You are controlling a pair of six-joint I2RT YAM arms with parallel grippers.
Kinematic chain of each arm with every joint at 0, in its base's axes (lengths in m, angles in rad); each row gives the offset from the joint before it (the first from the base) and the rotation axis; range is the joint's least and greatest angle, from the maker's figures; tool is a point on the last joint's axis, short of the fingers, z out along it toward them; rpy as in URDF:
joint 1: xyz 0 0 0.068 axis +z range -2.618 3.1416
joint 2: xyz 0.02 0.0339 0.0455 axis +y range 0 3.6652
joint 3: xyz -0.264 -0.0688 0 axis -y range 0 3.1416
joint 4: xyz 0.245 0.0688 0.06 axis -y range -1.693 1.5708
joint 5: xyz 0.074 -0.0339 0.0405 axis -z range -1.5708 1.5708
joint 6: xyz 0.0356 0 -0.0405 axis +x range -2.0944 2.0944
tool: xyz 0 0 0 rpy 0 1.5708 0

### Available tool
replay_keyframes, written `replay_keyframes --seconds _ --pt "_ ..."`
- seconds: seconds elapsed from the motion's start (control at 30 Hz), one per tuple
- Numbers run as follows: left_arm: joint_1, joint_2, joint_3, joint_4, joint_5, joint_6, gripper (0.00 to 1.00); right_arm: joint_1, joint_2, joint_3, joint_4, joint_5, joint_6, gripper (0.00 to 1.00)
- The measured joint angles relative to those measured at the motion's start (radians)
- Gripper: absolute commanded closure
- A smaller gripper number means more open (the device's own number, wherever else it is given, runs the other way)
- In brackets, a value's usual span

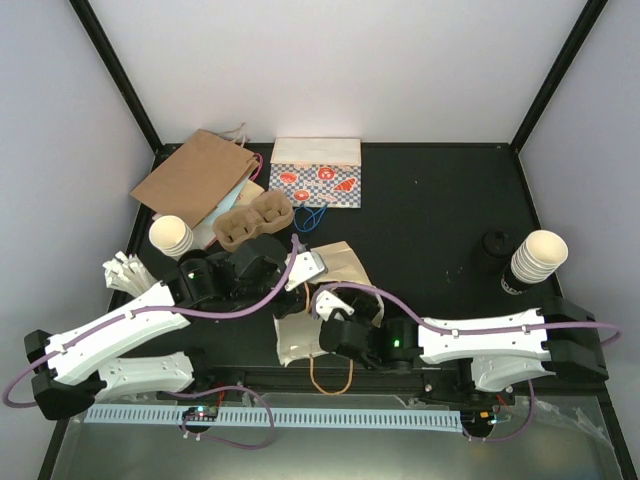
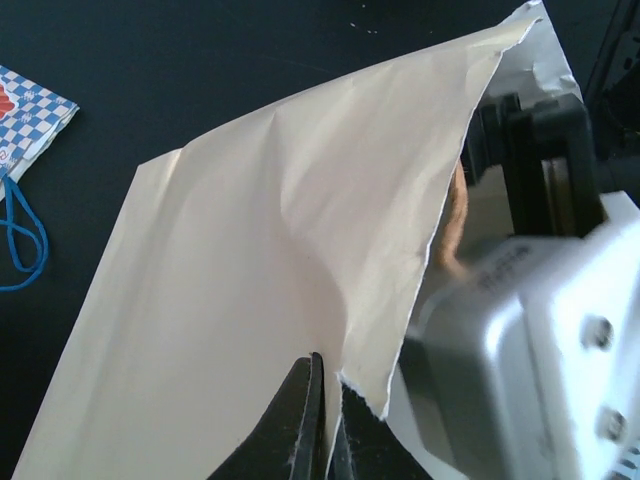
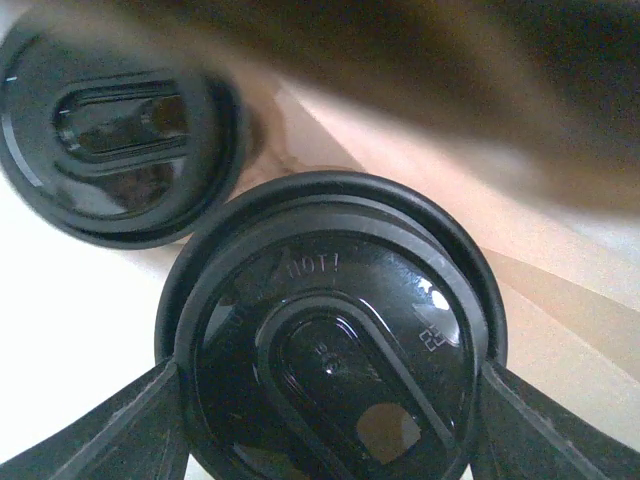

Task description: Pack the takeout coffee

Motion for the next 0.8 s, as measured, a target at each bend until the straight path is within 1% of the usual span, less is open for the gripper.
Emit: replay_keyframes --seconds 0.1,0.33,0.7,0.8 --pt "0.0 0.002 0.0 0.003 0.0 -0.012 0.98 -0.026 -0.003 0.0 0.014 0.008 0.016 0.58" --pt "-0.001 0.002 0.0 0.008 0.013 -0.028 0.98 -0.034 -0.002 -0.004 0.041 0.021 0.062 0.59" --pt "-0.008 0.021 0.002 0.026 0.014 -0.066 0.98 -0.037 -0.018 0.004 -0.007 0.02 0.168 0.63" --pt "-0.008 0.021 0.011 0.024 0.002 -0.081 0.98 -0.037 -0.024 0.003 -0.011 0.018 0.196 0.62"
